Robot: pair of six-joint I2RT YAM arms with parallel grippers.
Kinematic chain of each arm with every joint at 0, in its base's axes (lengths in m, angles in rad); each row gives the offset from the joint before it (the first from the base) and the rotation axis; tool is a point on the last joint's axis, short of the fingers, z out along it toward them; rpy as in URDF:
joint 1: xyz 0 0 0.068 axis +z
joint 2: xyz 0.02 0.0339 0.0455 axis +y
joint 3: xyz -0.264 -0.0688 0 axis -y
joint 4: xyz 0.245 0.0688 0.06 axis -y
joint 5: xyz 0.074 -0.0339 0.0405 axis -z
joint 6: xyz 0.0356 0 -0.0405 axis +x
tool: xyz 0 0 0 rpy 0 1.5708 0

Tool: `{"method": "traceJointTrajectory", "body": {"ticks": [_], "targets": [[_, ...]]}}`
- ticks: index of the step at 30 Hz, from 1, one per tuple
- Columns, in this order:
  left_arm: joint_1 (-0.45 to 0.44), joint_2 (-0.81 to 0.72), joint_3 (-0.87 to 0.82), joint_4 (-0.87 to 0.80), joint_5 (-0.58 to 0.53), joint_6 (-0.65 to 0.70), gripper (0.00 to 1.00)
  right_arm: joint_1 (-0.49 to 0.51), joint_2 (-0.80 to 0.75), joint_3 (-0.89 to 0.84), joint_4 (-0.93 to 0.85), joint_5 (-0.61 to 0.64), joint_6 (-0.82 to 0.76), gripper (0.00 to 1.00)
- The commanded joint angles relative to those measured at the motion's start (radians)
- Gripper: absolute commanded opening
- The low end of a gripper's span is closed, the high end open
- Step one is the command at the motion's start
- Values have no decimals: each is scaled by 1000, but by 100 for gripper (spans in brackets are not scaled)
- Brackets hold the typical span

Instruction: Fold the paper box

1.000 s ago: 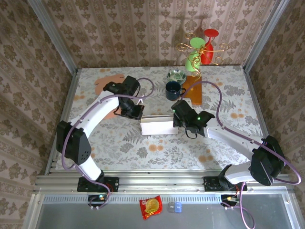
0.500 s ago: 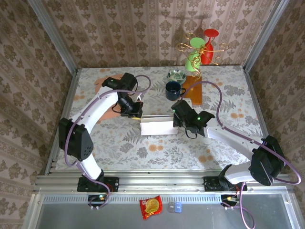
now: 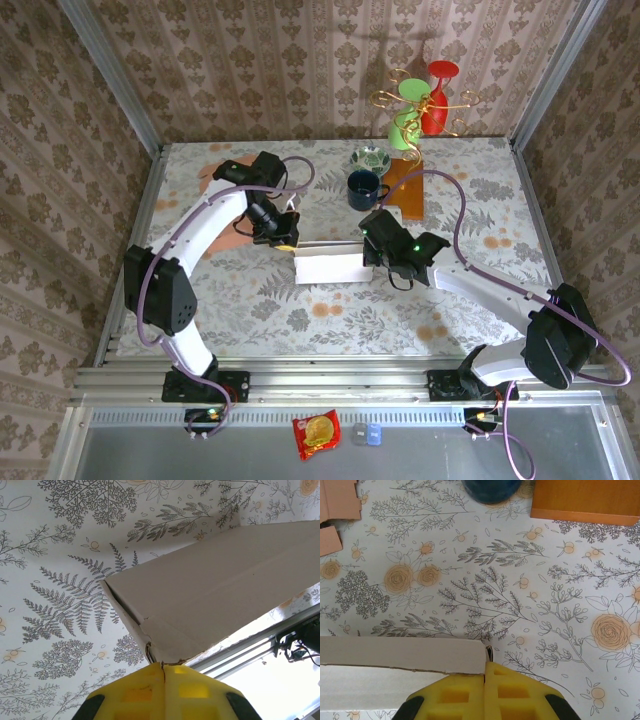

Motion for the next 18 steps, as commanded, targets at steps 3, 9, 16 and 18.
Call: {"method": "traceJointTrajectory", "body": {"ticks": [3, 9, 16, 18], "targets": [[2, -13, -29, 6, -4, -5, 2, 18, 47, -13, -85, -43, 21, 0], [2, -46, -75, 42, -33, -19, 1, 20, 39, -10, -85, -38, 19, 0], [-1, -89, -144, 98, -58, -52, 1, 32, 37, -11, -75, -37, 22, 0], [-2, -92, -156, 109, -51, -61, 1, 38, 38, -11, -72, -33, 23, 0]]}}
